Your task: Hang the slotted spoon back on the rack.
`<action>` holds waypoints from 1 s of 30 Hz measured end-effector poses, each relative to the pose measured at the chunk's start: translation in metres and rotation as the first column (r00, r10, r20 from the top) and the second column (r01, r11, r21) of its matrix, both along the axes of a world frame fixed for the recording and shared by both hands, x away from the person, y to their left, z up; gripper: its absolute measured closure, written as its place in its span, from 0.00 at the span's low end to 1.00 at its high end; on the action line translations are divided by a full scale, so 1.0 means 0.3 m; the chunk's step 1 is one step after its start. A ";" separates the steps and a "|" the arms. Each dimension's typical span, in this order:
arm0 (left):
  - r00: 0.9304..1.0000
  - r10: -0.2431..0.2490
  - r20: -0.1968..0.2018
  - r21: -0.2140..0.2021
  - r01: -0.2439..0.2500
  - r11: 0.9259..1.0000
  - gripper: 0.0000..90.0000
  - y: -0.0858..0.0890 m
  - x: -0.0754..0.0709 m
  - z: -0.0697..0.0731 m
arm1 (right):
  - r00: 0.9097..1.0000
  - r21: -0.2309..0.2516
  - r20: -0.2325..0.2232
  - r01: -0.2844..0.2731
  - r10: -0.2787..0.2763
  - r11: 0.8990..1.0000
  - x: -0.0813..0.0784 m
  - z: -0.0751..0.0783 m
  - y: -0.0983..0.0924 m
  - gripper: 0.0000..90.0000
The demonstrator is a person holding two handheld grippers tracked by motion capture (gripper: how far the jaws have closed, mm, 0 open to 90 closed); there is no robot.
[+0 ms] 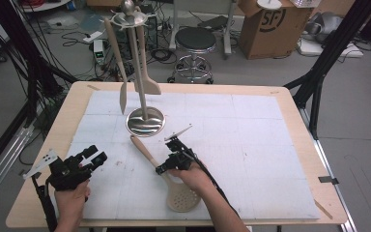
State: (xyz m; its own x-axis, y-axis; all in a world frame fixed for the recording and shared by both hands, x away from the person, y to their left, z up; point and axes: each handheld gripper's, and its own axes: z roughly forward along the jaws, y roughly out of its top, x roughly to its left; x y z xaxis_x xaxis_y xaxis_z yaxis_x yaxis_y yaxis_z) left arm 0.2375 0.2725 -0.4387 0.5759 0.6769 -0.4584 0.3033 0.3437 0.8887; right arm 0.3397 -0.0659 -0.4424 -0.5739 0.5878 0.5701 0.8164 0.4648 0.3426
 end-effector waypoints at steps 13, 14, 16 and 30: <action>1.000 -0.004 0.004 0.000 0.004 1.000 0.34 -0.005 -0.001 0.001 | 0.989 0.225 0.097 0.083 -0.107 0.971 -0.008 0.111 -0.115 0.88; 1.000 -0.004 0.004 0.001 0.004 1.000 0.34 -0.005 -0.001 0.001 | 0.987 0.233 0.111 0.086 -0.114 0.969 -0.009 0.117 -0.119 0.88; 1.000 -0.005 0.004 0.000 0.005 1.000 0.34 -0.006 -0.001 0.001 | 0.983 0.254 0.129 0.092 -0.128 0.963 -0.012 0.130 -0.127 0.88; 1.000 -0.001 -0.001 0.003 0.001 1.000 0.34 -0.003 0.004 -0.002 | 0.943 0.390 0.232 0.134 -0.238 0.911 -0.012 0.218 -0.188 0.88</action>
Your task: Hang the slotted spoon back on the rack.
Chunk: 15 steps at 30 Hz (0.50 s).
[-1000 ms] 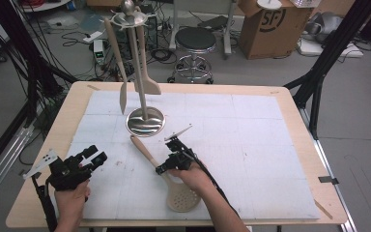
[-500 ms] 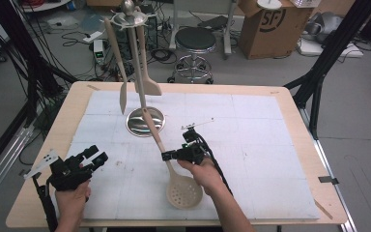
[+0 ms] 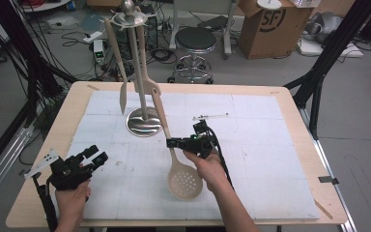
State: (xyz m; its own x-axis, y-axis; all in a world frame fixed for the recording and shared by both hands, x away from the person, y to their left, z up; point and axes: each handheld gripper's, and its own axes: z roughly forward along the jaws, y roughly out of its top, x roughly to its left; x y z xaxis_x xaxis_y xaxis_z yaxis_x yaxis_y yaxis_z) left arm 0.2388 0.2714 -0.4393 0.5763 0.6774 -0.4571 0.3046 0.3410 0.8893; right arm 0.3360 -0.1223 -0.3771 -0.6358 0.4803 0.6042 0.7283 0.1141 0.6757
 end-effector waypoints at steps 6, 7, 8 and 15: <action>1.000 0.002 0.001 0.001 -0.002 1.000 0.34 0.002 -0.001 0.001 | 0.996 0.059 0.086 0.032 -0.037 0.998 0.002 0.052 -0.006 0.88; 1.000 0.003 0.001 0.001 -0.003 1.000 0.34 0.002 -0.001 0.001 | 0.994 0.065 0.102 0.038 -0.044 0.997 0.003 0.064 -0.004 0.88; 1.000 0.002 0.000 0.001 -0.002 1.000 0.34 0.003 -0.001 0.000 | 0.992 0.071 0.119 0.043 -0.051 0.997 0.005 0.077 -0.001 0.88; 1.000 -0.002 0.001 0.000 0.002 1.000 0.34 0.001 -0.001 0.001 | 0.969 0.116 0.234 0.056 -0.082 0.992 0.006 0.152 0.024 0.88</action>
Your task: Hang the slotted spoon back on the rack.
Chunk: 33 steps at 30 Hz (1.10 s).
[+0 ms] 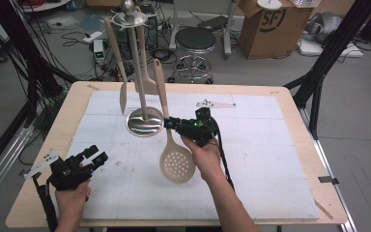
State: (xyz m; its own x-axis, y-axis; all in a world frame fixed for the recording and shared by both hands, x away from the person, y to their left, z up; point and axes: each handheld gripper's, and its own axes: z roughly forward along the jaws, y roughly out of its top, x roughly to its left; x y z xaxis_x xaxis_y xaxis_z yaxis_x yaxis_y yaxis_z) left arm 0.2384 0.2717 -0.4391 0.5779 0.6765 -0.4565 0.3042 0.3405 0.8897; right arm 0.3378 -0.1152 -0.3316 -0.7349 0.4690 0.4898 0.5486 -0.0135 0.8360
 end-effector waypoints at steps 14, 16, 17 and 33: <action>1.000 -0.003 0.001 -0.006 0.003 1.000 0.34 -0.004 0.002 -0.001 | 0.994 0.065 0.109 0.012 -0.019 0.998 0.033 0.068 0.041 0.88; 1.000 -0.003 0.002 -0.005 0.003 1.000 0.34 -0.004 0.002 -0.001 | 0.992 0.070 0.125 0.020 -0.028 0.997 0.039 0.079 0.044 0.88; 1.000 -0.003 0.001 -0.005 0.003 1.000 0.34 -0.003 0.002 -0.001 | 0.991 0.073 0.129 0.019 -0.029 0.997 0.042 0.086 0.046 0.88; 1.000 -0.001 0.006 -0.006 0.001 1.000 0.34 0.000 0.000 0.000 | 0.992 0.125 0.122 0.009 -0.025 0.992 0.100 0.161 0.080 0.88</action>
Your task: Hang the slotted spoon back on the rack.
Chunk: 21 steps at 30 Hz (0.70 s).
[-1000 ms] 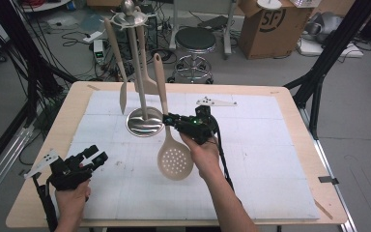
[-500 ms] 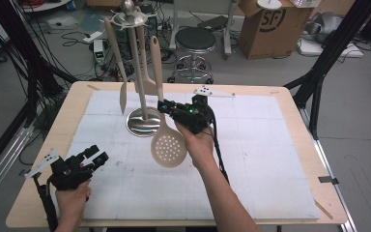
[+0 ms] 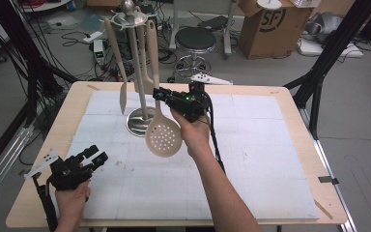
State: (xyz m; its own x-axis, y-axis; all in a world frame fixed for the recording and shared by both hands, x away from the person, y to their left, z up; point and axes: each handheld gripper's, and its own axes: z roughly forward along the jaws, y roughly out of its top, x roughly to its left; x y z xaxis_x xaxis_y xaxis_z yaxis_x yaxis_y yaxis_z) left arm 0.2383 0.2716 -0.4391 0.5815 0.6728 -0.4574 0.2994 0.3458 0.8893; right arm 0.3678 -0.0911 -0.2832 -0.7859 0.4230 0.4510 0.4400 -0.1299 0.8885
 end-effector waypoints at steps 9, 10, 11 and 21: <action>1.000 -0.003 -0.002 0.005 0.003 1.000 0.34 -0.001 0.000 0.000 | 0.999 -0.005 -0.016 -0.032 0.032 0.999 0.029 -0.005 0.019 0.88; 1.000 -0.003 0.000 0.004 0.003 1.000 0.34 -0.001 0.000 0.000 | 0.999 -0.004 -0.016 -0.038 0.038 0.999 0.033 -0.008 0.022 0.88; 1.000 -0.002 0.000 0.003 0.002 1.000 0.34 -0.001 0.000 0.000 | 0.999 -0.007 -0.020 -0.040 0.039 0.999 0.034 -0.010 0.026 0.88; 1.000 -0.004 0.000 0.002 0.004 1.000 0.34 -0.003 -0.001 0.001 | 0.995 -0.042 -0.035 -0.092 0.090 0.995 0.022 -0.027 0.079 0.87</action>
State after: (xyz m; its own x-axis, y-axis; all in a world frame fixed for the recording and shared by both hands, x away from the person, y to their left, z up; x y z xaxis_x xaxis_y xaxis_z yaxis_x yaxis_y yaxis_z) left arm 0.2381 0.2708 -0.4389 0.5838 0.6716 -0.4561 0.3010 0.3427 0.8899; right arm 0.3744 -0.0676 -0.2914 -0.8073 0.3702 0.4597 0.4770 -0.0493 0.8775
